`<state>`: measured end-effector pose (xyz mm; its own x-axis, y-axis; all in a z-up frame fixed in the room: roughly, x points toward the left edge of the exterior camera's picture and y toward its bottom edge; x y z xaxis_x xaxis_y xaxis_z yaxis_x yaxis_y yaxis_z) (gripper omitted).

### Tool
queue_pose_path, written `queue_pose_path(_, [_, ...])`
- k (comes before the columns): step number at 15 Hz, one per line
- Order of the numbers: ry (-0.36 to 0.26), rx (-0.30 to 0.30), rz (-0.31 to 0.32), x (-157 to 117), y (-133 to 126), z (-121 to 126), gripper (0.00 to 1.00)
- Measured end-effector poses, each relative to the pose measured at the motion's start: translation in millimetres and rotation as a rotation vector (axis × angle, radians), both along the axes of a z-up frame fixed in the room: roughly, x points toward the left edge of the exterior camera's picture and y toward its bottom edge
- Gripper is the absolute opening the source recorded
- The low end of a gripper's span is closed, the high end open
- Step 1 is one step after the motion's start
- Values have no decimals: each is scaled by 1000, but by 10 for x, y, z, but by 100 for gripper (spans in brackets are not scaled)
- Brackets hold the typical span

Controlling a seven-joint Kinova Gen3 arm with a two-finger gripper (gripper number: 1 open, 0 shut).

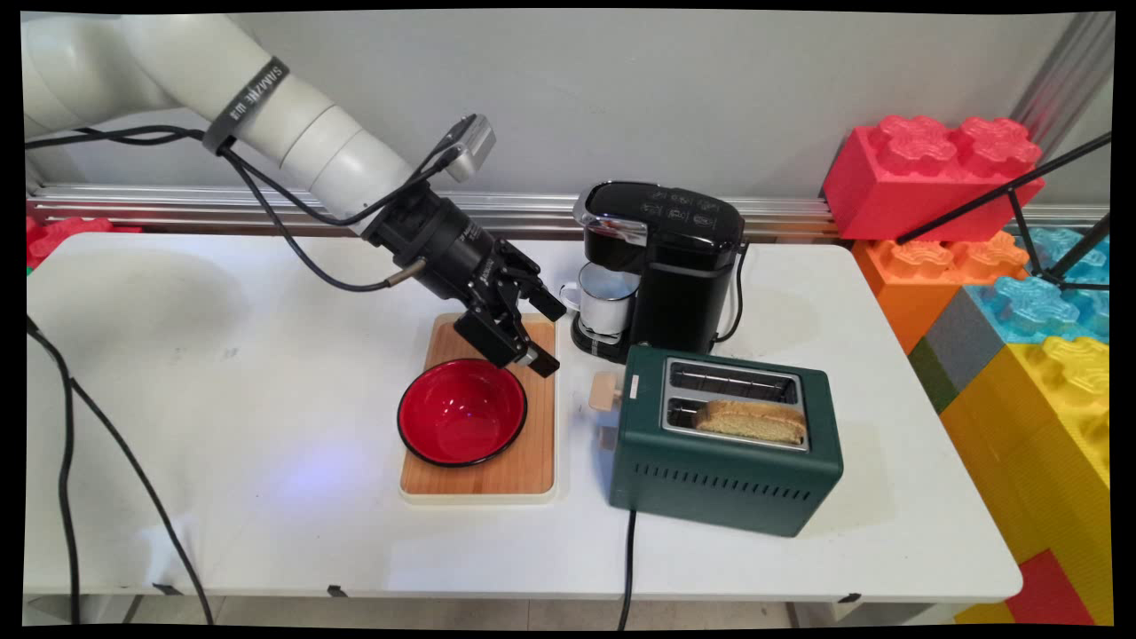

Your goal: Press the toaster switch

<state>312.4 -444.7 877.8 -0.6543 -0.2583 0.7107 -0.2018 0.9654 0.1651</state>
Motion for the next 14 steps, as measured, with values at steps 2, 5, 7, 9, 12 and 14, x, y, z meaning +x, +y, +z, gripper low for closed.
queue_pose_path(2, [3, -20, -35, -21, 40, 8, 100])
queue_pose_path(5, [2, -39, -63, -29, 57, 3, 100])
queue_pose_path(7, [2, -49, -77, -33, 62, -3, 100])
queue_pose_path(9, [5, -54, -88, -35, 64, -7, 0])
queue_pose_path(12, [7, -55, -99, -29, 67, -21, 0])
queue_pose_path(14, [8, -54, -106, -14, 63, -42, 0])
